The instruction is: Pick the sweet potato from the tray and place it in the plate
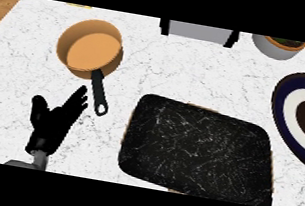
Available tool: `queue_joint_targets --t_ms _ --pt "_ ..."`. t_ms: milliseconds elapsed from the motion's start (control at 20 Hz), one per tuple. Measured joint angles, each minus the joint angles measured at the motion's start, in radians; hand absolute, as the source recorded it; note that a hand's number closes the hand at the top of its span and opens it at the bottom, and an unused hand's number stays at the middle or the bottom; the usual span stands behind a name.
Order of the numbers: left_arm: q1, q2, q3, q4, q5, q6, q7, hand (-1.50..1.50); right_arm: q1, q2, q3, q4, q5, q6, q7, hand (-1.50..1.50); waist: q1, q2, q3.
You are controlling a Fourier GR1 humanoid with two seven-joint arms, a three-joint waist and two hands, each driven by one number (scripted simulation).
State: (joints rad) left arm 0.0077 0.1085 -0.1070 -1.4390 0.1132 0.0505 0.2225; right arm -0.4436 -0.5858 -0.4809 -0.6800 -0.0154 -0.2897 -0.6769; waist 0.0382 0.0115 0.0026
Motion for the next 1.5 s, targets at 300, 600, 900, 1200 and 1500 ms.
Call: queue_joint_targets --t_ms 300,600,900,1200,1500 --pt "-0.019 0.01 0.002 0.002 0.004 -0.019 0.003 0.0 -0.077 -0.076 0.102 0.219 0.131 0.046 0.078 -1.5 0.029 0.012 0.002" --pt "-0.032 -0.008 -0.006 0.013 -0.005 -0.009 0.003 0.0 -0.158 -0.067 0.102 0.349 0.135 0.156 -0.012 -1.5 0.028 0.014 0.005" --pt "-0.035 -0.009 0.001 0.011 -0.008 0.001 0.008 0.0 -0.195 -0.066 0.001 0.402 0.032 0.277 -0.131 -1.5 0.018 0.013 0.006" --pt "-0.024 -0.011 -0.001 0.012 -0.014 0.001 -0.004 0.0 -0.166 -0.141 -0.088 0.476 -0.053 0.449 -0.156 -1.5 0.009 0.012 0.006" --pt "-0.021 -0.017 0.009 0.028 -0.009 0.001 -0.013 0.0 -0.089 -0.208 -0.1 0.504 -0.071 0.645 -0.15 -1.5 -0.003 0.01 0.006"
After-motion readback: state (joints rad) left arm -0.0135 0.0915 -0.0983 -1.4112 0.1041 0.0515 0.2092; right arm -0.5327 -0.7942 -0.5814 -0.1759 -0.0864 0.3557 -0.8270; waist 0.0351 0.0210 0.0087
